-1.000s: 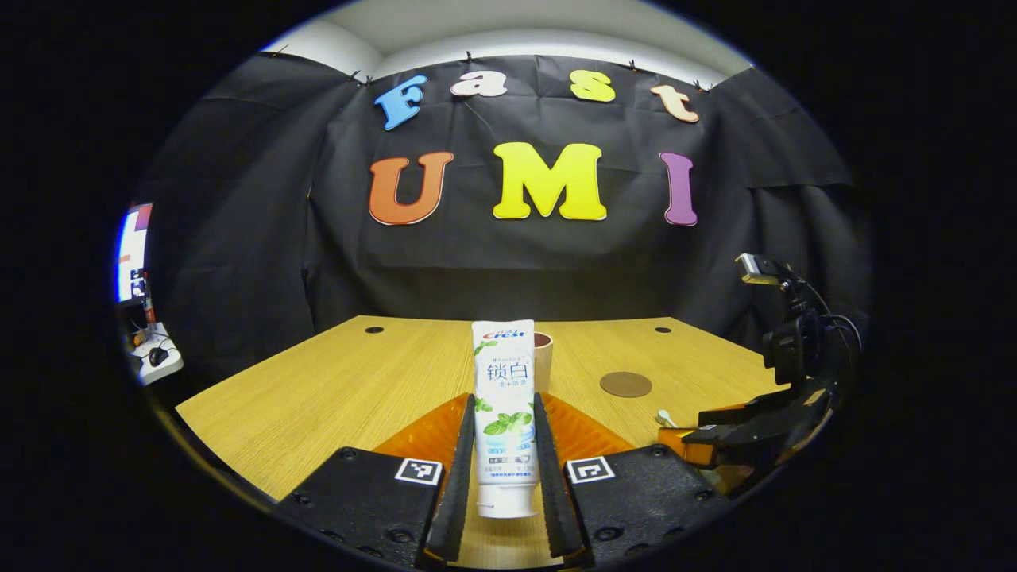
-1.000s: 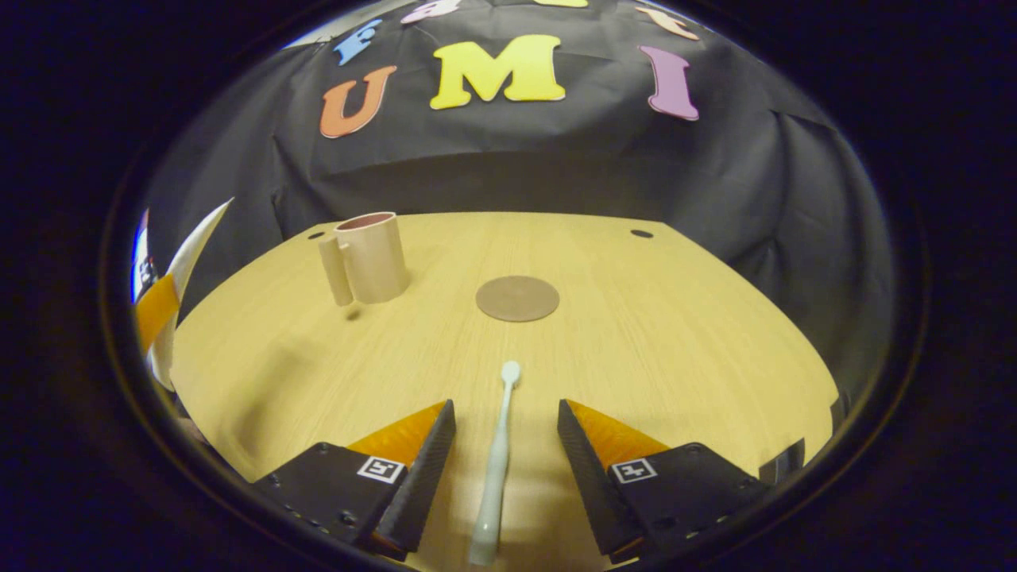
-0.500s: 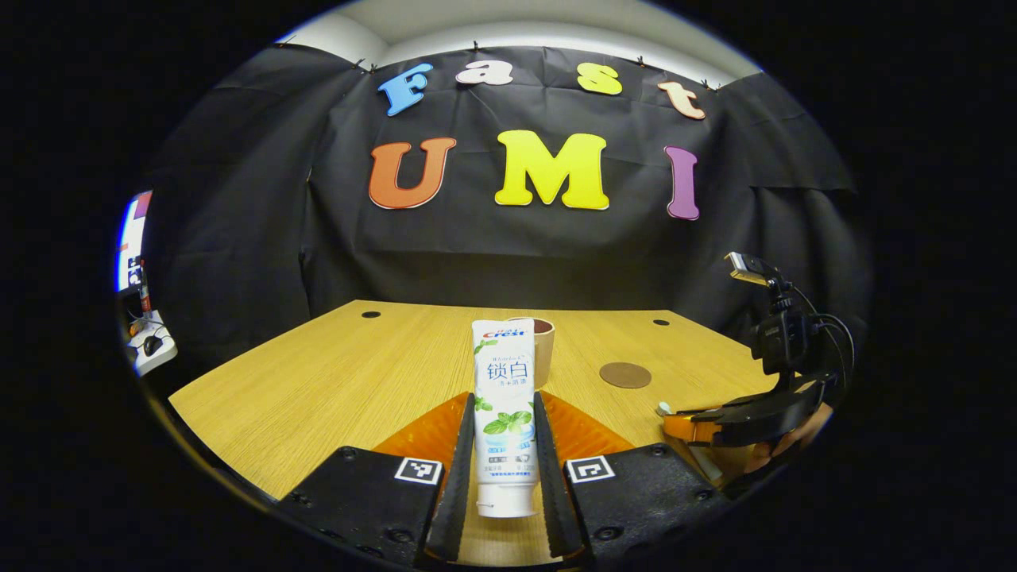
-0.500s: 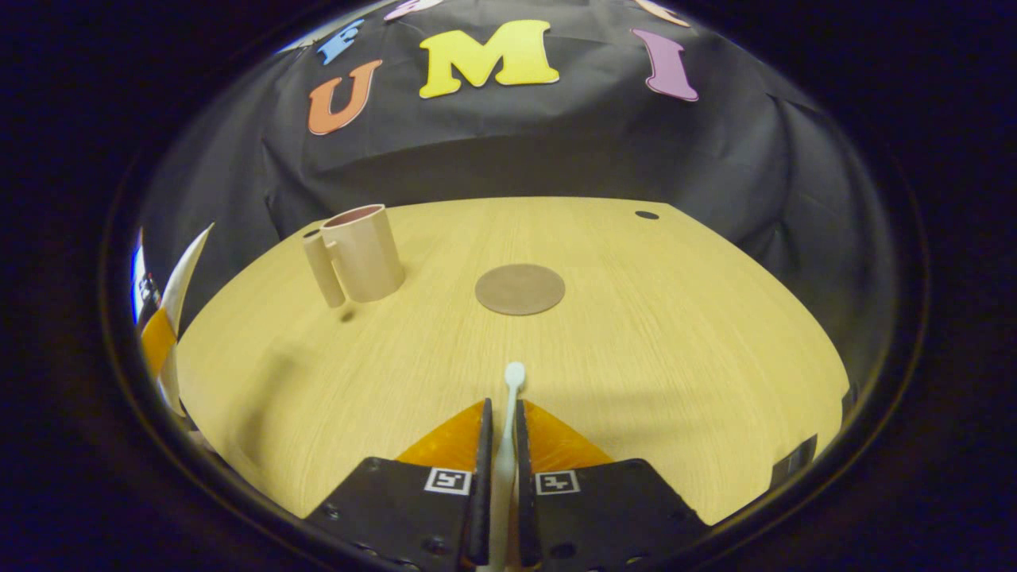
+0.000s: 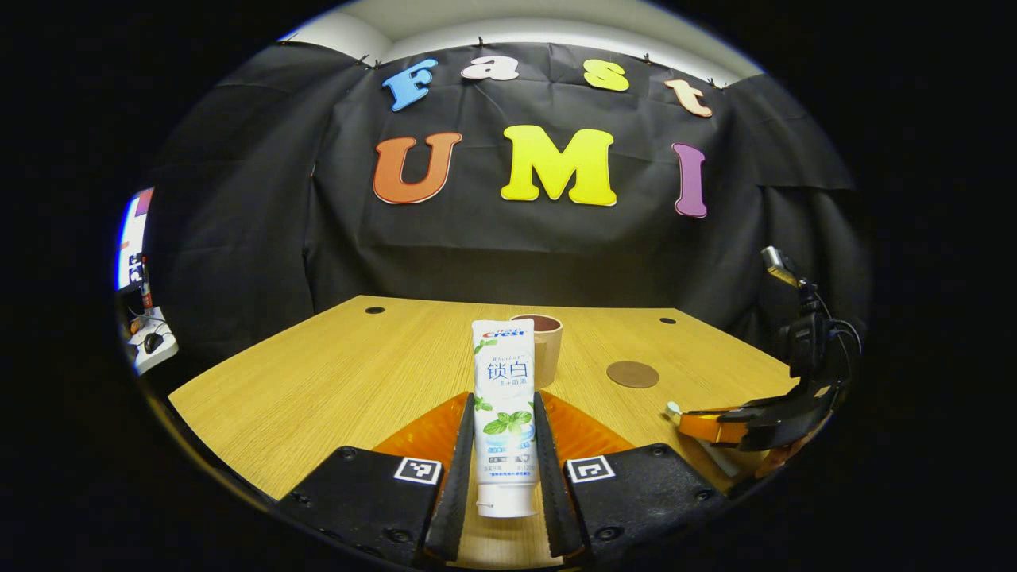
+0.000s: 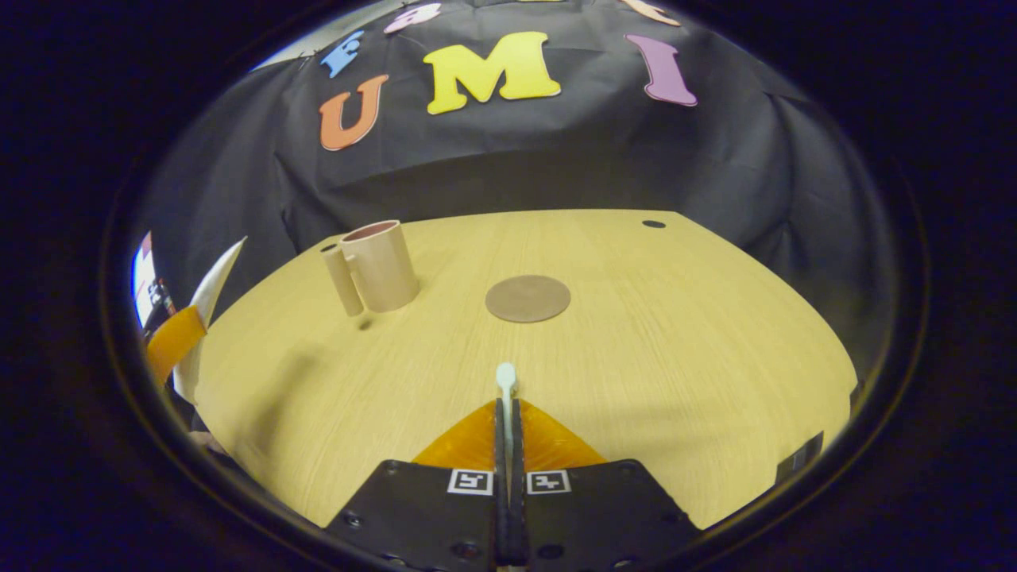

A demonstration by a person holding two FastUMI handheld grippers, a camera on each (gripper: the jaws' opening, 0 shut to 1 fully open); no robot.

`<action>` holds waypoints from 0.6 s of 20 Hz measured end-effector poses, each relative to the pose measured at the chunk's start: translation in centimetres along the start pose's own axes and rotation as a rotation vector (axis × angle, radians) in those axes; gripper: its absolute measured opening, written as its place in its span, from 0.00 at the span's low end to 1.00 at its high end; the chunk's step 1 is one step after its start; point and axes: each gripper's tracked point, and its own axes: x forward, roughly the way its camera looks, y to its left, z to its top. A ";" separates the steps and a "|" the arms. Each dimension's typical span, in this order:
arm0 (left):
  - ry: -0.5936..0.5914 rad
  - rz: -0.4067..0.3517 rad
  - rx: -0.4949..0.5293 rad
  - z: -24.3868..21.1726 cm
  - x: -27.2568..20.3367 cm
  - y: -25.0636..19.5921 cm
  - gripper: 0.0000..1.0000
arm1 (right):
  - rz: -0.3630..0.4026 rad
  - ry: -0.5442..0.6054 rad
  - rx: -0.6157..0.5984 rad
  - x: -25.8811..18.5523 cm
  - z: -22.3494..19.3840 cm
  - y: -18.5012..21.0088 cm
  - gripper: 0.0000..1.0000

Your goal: Put the toothbrush and toothpaste on the desktop into the cup, then pick up the cup and place it on the coaster on the desktop.

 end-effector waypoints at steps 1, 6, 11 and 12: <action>0.000 0.003 -0.006 0.3 0.1 0.2 0.43 | -0.004 -0.023 0.001 -0.3 0.4 -0.3 0.01; -0.031 0.037 -0.016 3.3 1.4 1.1 0.43 | 0.021 -0.103 -0.007 -3.4 2.0 -0.3 0.01; -0.099 0.047 0.003 7.5 3.2 1.1 0.43 | 0.041 -0.223 -0.034 -7.2 4.8 0.0 0.01; -0.109 0.040 0.001 8.3 3.6 0.8 0.43 | 0.044 -0.248 -0.038 -7.9 5.3 0.0 0.01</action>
